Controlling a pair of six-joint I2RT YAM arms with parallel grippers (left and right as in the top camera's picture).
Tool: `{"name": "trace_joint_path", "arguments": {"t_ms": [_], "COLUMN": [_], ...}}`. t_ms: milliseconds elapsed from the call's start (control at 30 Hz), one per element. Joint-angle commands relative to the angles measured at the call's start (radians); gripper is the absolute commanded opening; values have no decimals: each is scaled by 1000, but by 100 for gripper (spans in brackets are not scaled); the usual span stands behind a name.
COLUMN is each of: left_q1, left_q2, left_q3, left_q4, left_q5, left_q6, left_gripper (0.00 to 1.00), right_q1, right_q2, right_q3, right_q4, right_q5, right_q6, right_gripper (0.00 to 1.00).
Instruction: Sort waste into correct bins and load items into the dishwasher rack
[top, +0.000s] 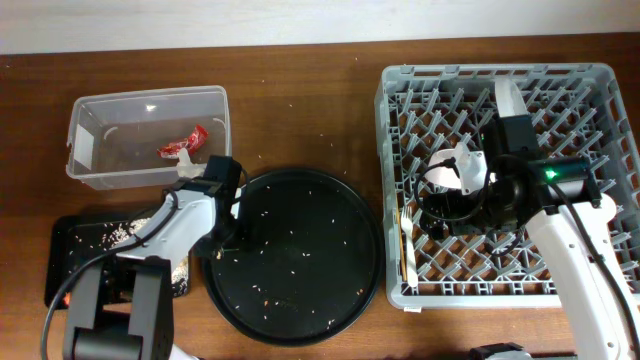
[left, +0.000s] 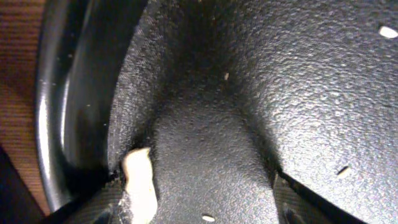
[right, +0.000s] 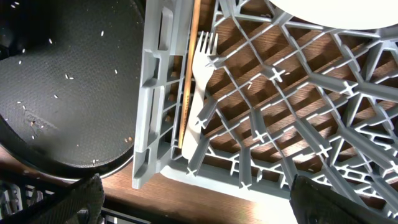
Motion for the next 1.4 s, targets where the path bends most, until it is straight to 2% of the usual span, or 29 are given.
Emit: {"name": "trace_joint_path", "arguments": {"t_ms": [0,167,300,400,567,600,767,867,1033,1233,1333,1367], "left_q1": [2,2,2,2,2,2,2,2,3,5,42,73], "left_q2": [19,18,18,18,18,18,18,18,17,-37,-116,-149], "left_q3": [-32,-31,-31,-31,-31,-31,-31,-31,-27,54,64,64], "left_q4": [15,45,46,45,32,31,31,31,20,-115,-174,-180], "left_q5": [9,9,9,9,9,9,9,9,9,-39,-109,-105], "left_q6": [-13,-13,-13,-13,-13,-13,-13,-13,-13,-19,-147,-150], "left_gripper": [72,56,55,44,34,25,5,1,1,1,1,1], "right_q1": [8,8,8,8,8,8,8,8,8,8,8,8], "right_q2": [2,2,2,2,2,2,2,2,2,2,2,2], "right_q3": [-2,-2,-2,-2,-2,-2,-2,-2,-2,-2,-2,-2], "right_q4": [-1,-2,-1,-1,-1,-1,-1,-1,-1,-2,-2,-2], "right_q5": [12,13,13,13,13,13,13,13,13,13,13,13], "right_q6": [-6,-6,-6,-6,-6,-6,-6,-6,-6,-6,-6,-6], "right_gripper": [99,98,98,98,98,98,98,98,98,98,98,98]}}
